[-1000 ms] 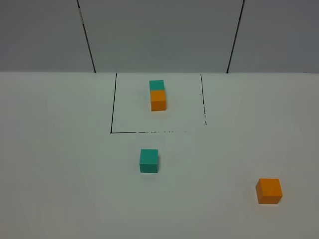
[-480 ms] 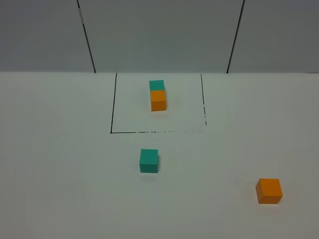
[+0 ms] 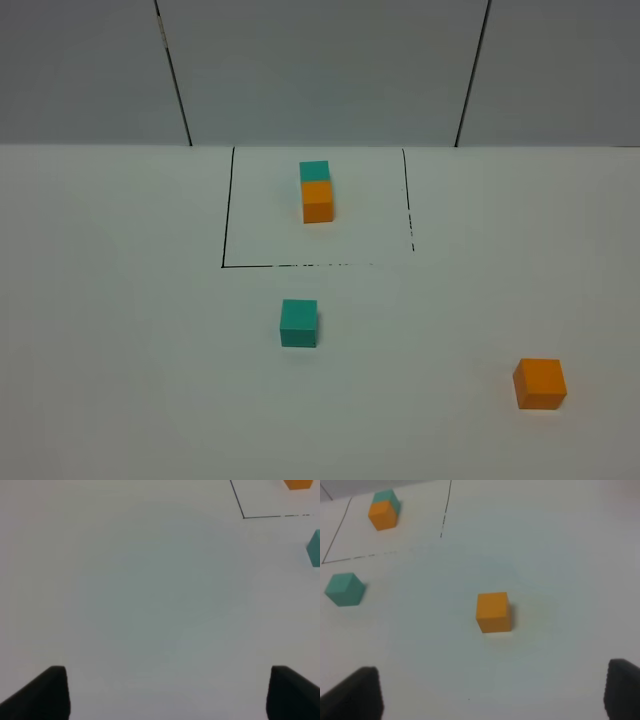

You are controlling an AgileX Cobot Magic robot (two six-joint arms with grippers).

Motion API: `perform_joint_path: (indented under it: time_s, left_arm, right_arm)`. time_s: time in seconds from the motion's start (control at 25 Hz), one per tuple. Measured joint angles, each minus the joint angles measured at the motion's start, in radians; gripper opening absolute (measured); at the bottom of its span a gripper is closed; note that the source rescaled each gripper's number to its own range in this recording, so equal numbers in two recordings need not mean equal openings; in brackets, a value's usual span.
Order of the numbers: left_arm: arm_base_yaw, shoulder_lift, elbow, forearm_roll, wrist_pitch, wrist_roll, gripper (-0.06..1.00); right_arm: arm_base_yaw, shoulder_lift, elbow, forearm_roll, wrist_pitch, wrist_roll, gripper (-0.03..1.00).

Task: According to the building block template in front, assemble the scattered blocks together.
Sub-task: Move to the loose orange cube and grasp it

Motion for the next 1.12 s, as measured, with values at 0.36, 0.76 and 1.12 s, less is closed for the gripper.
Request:
perform_joint_path:
  time_s: [0.36, 0.76, 1.12]
  left_arm:
    - [0.000, 0.000, 0.000, 0.000, 0.000, 0.000, 0.69]
    - [0.000, 0.000, 0.000, 0.000, 0.000, 0.000, 0.69]
    - [0.000, 0.000, 0.000, 0.000, 0.000, 0.000, 0.69]
  right_arm:
    - [0.000, 0.000, 0.000, 0.000, 0.000, 0.000, 0.77]
    - [0.000, 0.001, 0.000, 0.000, 0.000, -0.003, 0.77]
    - [0.000, 0.439, -0.080, 0.000, 0.035, -0.118, 0.99]
